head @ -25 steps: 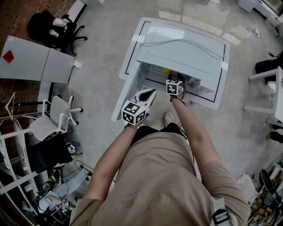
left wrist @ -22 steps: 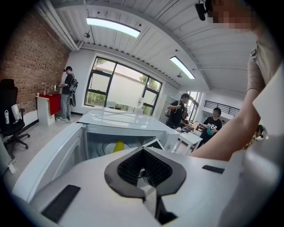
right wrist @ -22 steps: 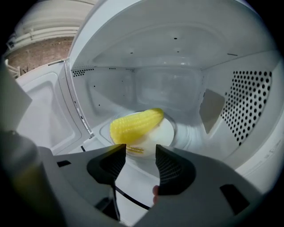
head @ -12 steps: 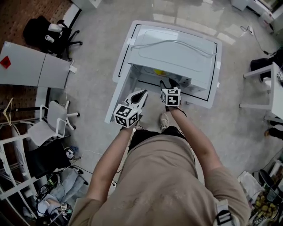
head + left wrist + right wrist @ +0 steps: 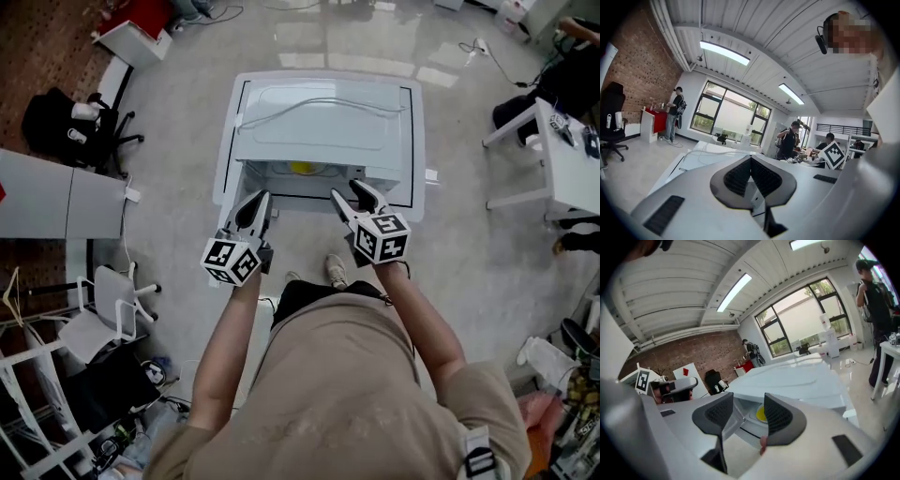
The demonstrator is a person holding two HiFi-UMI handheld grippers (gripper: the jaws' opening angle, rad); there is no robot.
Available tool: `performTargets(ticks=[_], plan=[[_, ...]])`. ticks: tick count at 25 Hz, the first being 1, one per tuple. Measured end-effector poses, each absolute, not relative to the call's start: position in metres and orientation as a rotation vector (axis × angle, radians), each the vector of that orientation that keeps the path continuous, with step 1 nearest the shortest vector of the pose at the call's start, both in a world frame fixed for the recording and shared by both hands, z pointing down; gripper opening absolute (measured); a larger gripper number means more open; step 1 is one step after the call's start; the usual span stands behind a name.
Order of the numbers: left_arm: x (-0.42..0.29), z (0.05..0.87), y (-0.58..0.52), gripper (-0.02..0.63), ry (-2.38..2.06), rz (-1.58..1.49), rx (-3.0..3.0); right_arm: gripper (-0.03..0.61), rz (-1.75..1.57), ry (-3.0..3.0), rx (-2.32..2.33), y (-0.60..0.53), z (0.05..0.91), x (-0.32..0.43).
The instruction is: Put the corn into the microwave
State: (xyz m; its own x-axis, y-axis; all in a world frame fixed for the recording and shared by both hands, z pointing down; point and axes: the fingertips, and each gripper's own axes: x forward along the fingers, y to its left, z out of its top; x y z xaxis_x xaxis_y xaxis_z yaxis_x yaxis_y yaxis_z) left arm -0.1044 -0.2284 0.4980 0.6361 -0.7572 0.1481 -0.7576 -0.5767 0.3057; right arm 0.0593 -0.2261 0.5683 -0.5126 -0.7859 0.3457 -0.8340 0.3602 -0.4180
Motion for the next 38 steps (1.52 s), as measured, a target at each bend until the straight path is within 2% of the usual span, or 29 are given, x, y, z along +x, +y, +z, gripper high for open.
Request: performTargets(ticks=[8,15,23,38], plan=[[-0.125,0.423,-0.233,0.006,-1.16,-0.037,2.619,0.213,0.547,-2.451,1.83,-0.201,0.483,0.128],[-0.154,0.373,-0.205,0.006,-1.188,-0.004,2.842,0.213,0.272,-2.251,1.976,-0.15,0.443,0.144],[-0.185,0.414,-0.197,0.006,-1.082,-0.008,2.834,0.213,0.159,-2.159,1.994,-0.123,0.476,0.111],[-0.223,0.489,-0.175,0.009,-1.063,0.195,2.768,0.211,0.303,-2.079,1.995,-0.077,0.534,0.083]])
